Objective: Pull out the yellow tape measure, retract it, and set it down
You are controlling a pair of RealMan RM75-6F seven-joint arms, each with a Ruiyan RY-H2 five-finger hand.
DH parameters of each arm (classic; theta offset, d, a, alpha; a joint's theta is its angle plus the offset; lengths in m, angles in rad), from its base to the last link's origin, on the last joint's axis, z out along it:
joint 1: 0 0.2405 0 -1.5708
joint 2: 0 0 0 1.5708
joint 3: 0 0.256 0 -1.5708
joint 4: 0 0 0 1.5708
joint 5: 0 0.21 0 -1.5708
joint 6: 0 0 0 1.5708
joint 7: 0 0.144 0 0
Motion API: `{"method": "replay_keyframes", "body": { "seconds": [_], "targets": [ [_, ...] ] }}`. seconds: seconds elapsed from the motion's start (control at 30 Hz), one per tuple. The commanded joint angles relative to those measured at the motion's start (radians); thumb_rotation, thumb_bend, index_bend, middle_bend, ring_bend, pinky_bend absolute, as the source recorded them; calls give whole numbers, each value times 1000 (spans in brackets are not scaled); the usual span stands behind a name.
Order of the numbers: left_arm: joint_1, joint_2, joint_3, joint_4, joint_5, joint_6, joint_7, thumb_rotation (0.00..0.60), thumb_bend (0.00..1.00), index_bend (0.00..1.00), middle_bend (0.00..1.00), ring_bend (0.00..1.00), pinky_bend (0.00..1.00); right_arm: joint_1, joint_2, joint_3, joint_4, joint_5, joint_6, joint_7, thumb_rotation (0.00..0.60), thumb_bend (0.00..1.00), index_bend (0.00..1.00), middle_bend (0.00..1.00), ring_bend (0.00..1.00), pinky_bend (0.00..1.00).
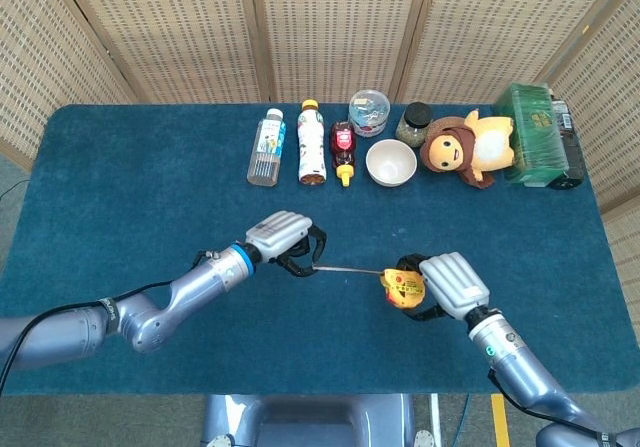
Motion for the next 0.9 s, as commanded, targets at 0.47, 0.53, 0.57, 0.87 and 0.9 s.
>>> {"method": "replay_keyframes", "body": {
  "seconds": [0.47, 0.53, 0.57, 0.87, 0.9],
  "targets": [
    [142, 132, 54, -43, 78, 25, -102, 600, 342, 678, 1000, 1000, 991, -28, 29, -20, 36, -22, -5, 22, 504, 243, 516, 537, 542, 530],
    [164, 155, 63, -44, 85, 31, -116, 600, 342, 678, 1000, 1000, 991, -35, 32, -23, 44, -22, -4, 29, 504, 243, 517, 539, 542, 530],
    [176, 167, 67, -46, 92, 33, -123, 600, 341, 677, 1000, 1000, 991, -38, 34, -25, 50, -23, -5, 32, 504, 242, 518, 539, 542, 530],
    [245, 240, 95, -39, 118, 47, -164, 600, 343, 678, 1000, 1000, 991, -56, 40, -32, 70, -40, -3, 52, 505, 243, 519, 541, 542, 531],
    [251, 246, 97, -38, 122, 47, -168, 600, 342, 678, 1000, 1000, 991, -58, 41, -32, 71, -42, -3, 53, 504, 244, 519, 541, 542, 530]
  ]
}}
